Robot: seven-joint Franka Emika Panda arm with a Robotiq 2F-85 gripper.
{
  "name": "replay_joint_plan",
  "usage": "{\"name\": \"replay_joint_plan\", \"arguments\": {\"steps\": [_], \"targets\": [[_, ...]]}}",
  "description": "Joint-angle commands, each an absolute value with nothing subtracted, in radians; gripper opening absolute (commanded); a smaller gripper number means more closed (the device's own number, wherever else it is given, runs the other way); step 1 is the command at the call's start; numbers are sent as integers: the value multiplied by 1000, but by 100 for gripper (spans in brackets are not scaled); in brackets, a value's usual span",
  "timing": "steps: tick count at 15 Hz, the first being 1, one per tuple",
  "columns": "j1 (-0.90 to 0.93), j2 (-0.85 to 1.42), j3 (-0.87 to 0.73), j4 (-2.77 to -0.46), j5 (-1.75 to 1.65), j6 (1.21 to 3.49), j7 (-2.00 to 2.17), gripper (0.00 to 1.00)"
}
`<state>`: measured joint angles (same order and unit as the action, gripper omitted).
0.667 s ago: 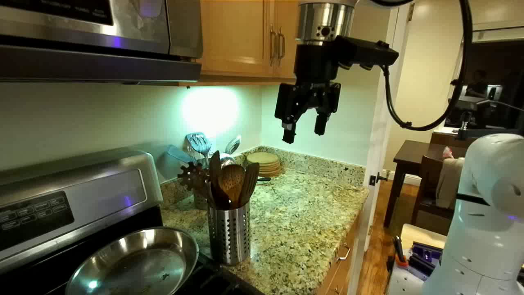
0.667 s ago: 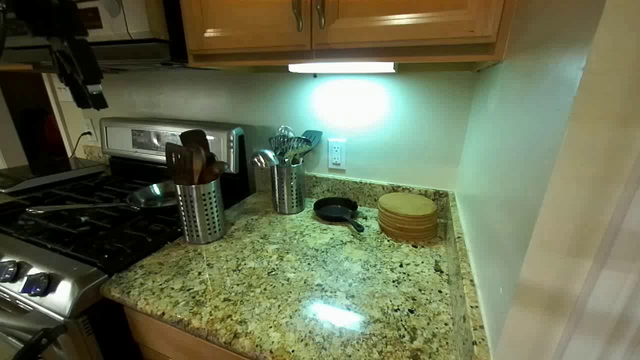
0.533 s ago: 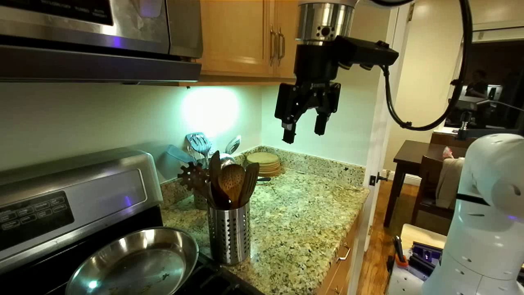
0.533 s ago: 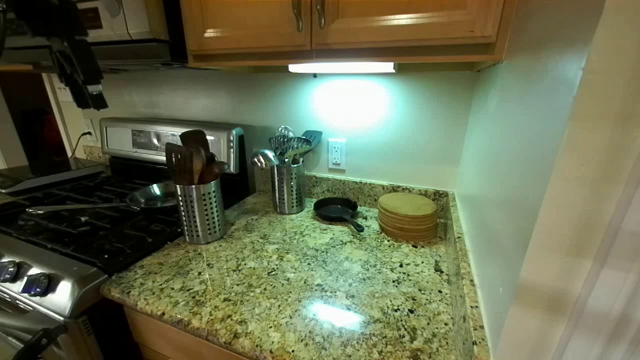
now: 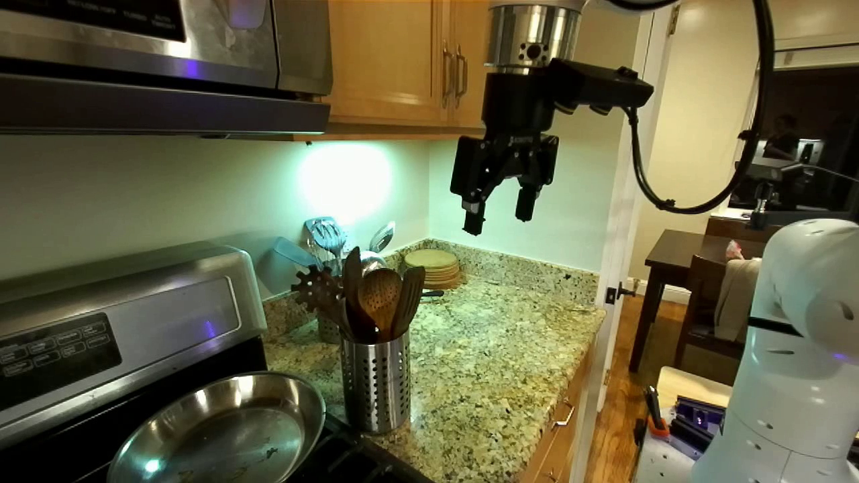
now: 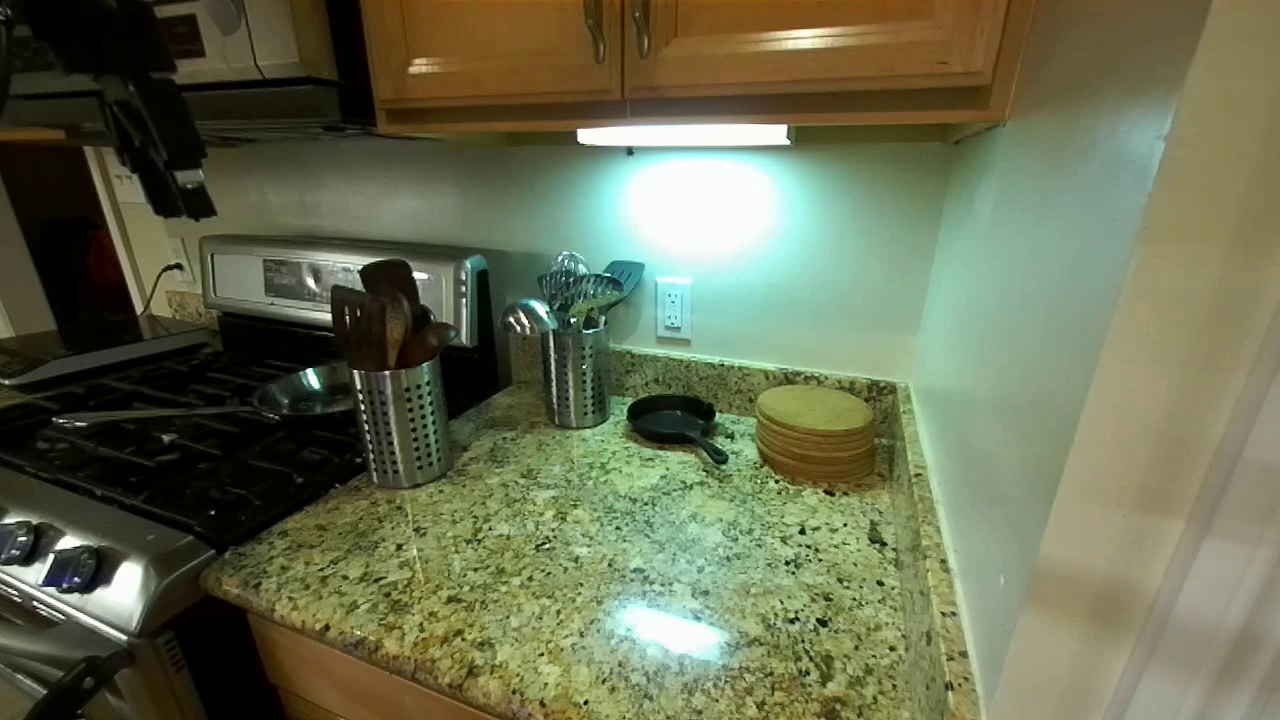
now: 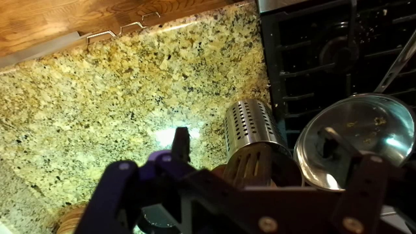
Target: Remove the object from the container then put it on the table
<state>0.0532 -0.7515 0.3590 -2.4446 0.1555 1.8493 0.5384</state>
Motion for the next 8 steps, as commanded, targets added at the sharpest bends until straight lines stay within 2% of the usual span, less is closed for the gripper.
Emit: {"name": "replay_joint_plan", "arguments": {"steps": [1, 8], "targets": [[46, -701, 350, -2400, 162, 1837, 568, 100], [-9, -484, 355, -2220, 153, 1846, 740, 100]]}}
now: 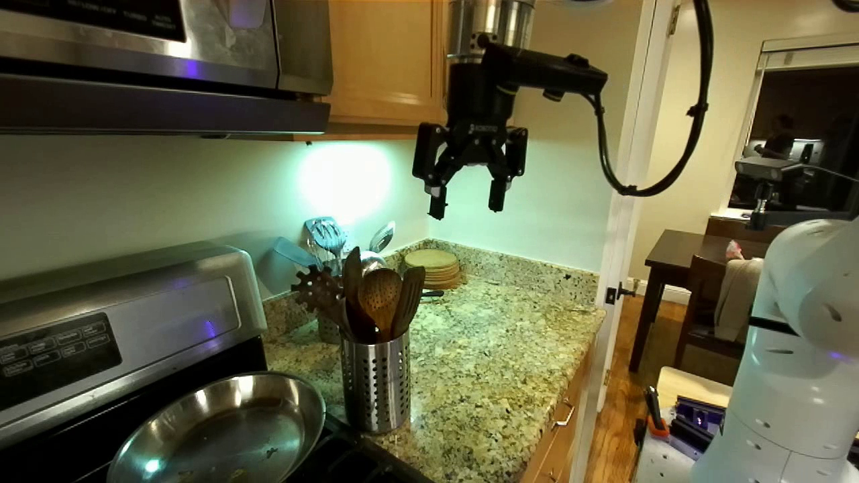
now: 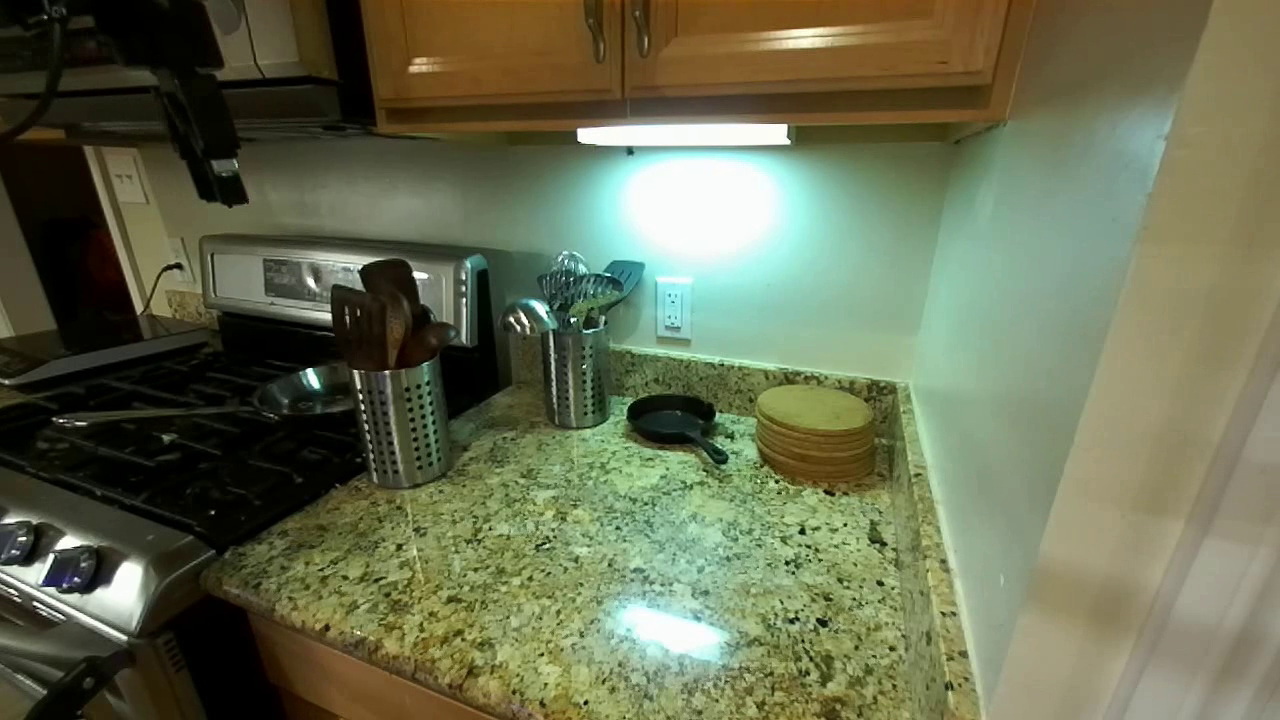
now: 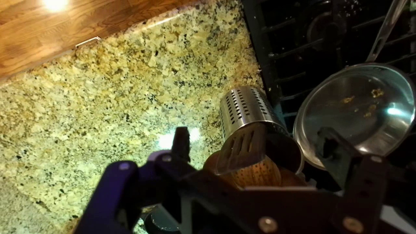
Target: Remove the object from the container then put it on the table
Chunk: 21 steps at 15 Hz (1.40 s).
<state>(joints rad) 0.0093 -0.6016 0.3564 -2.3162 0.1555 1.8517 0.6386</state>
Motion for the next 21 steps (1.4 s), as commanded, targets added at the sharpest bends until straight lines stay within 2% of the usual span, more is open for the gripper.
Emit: {"name": "replay_joint_plan", "arguments": {"steps": [1, 8, 9, 21], "targets": [[-11, -451, 356, -2196, 151, 1850, 787, 100], [22, -324, 356, -2142, 142, 1980, 1199, 100], [45, -332, 325, -2144, 132, 1943, 1105, 100], [57, -307, 304, -2181, 128, 2007, 1123, 100]]}}
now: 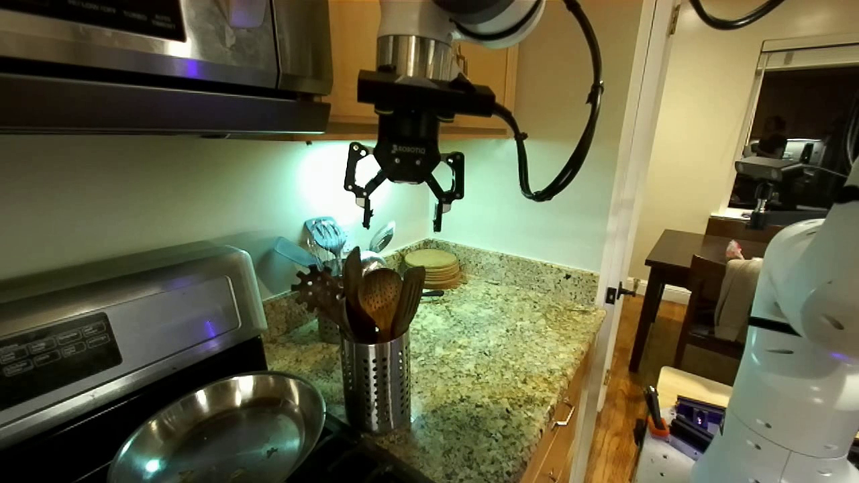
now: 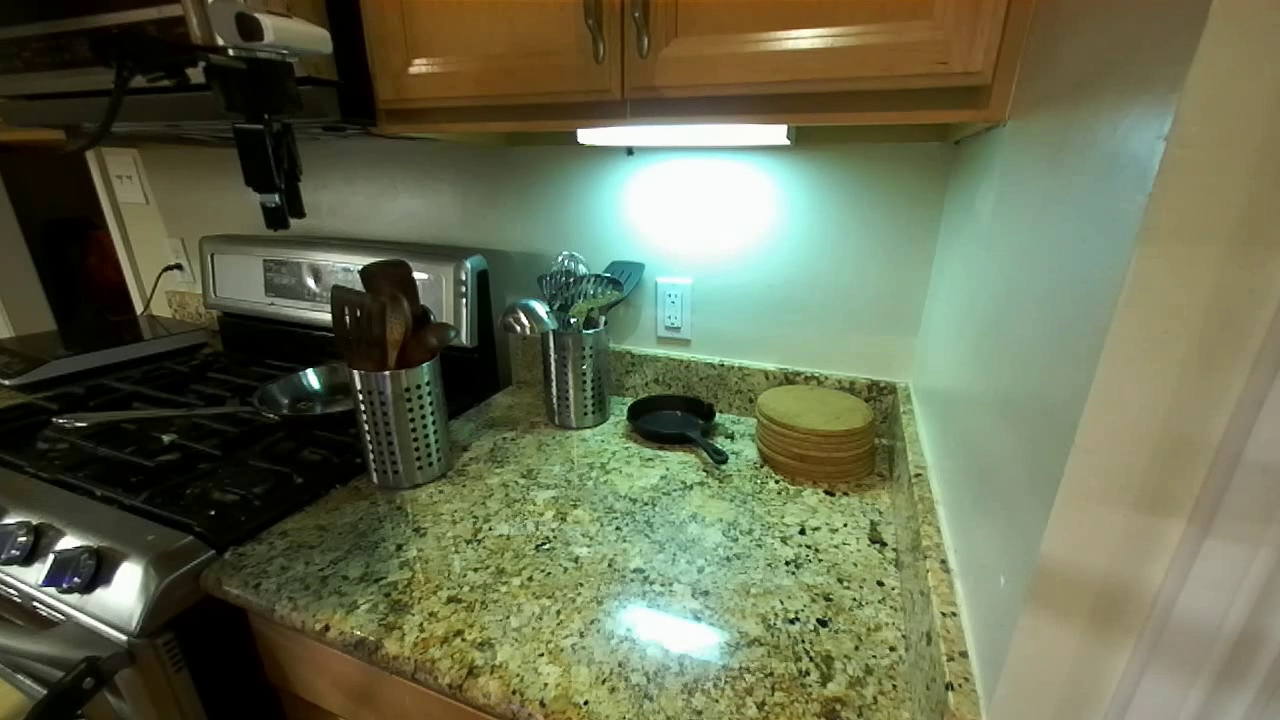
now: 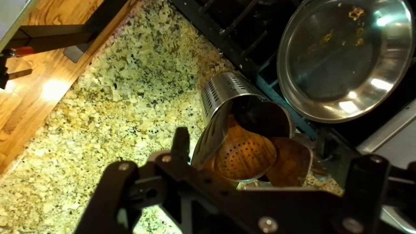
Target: Remove the object from the container then put it on the table
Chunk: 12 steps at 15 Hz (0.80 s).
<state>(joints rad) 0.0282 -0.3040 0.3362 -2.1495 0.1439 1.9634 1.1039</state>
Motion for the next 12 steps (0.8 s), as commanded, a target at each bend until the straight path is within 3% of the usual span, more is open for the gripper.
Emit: {"name": "replay_joint_plan", "arguments": {"steps": [1, 12], "targets": [[55, -314, 301, -2195, 124, 2024, 1128, 100], [44, -311, 237, -2352, 149, 2383, 1106, 100]]}}
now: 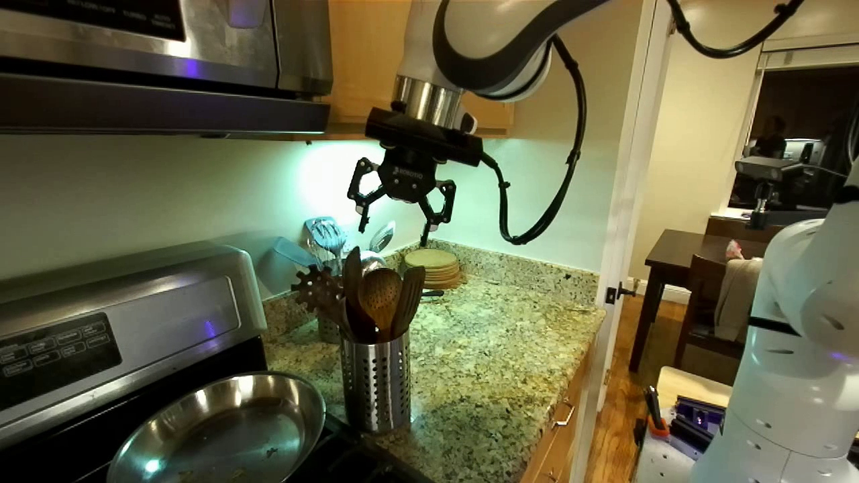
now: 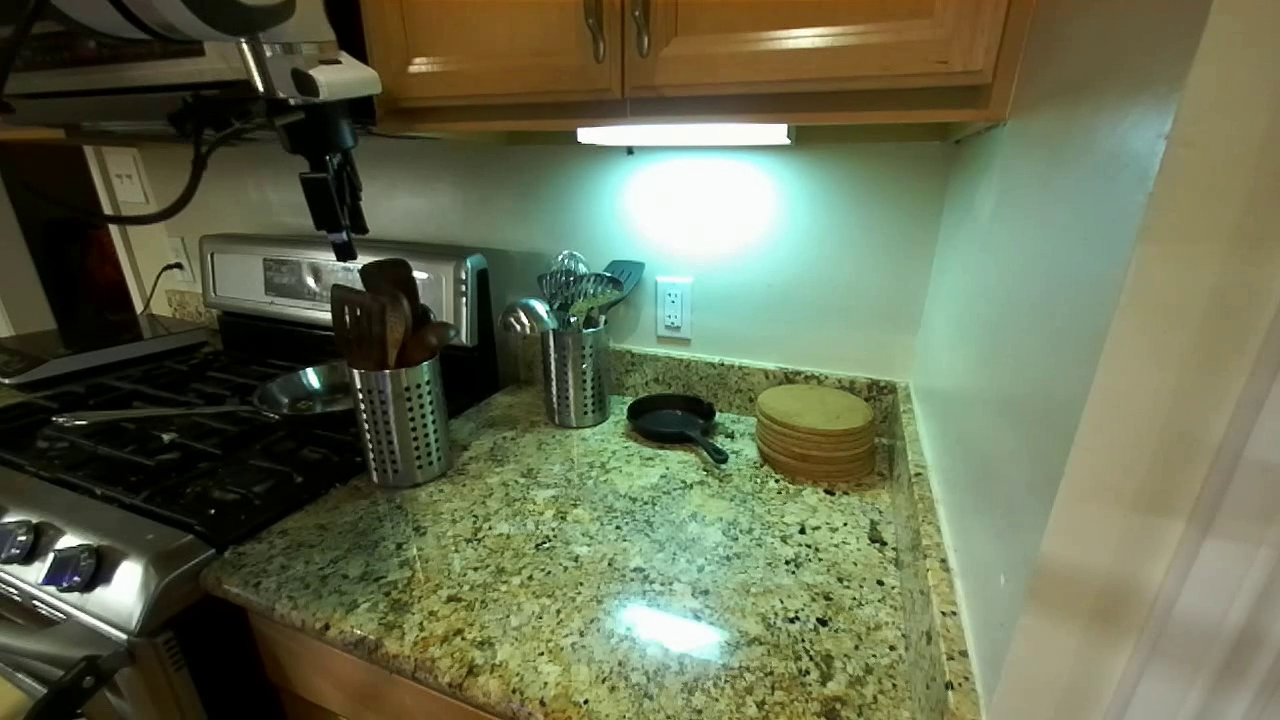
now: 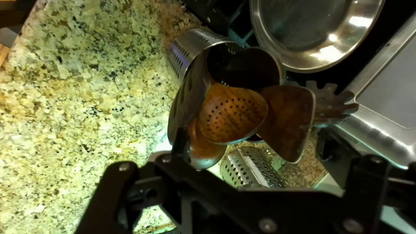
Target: Remove the object from the container then put it on the table
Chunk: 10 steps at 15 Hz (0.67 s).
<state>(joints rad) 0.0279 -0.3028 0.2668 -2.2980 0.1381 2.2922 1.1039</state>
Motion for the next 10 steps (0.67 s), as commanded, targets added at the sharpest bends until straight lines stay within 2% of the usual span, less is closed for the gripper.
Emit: {"name": "replay_joint_plan", "arguments": {"steps": [1, 10], "targets": [[44, -305, 233, -2359, 152, 2408, 1107, 100], [61, -232, 239, -2357, 153, 2540, 1112, 100]]}}
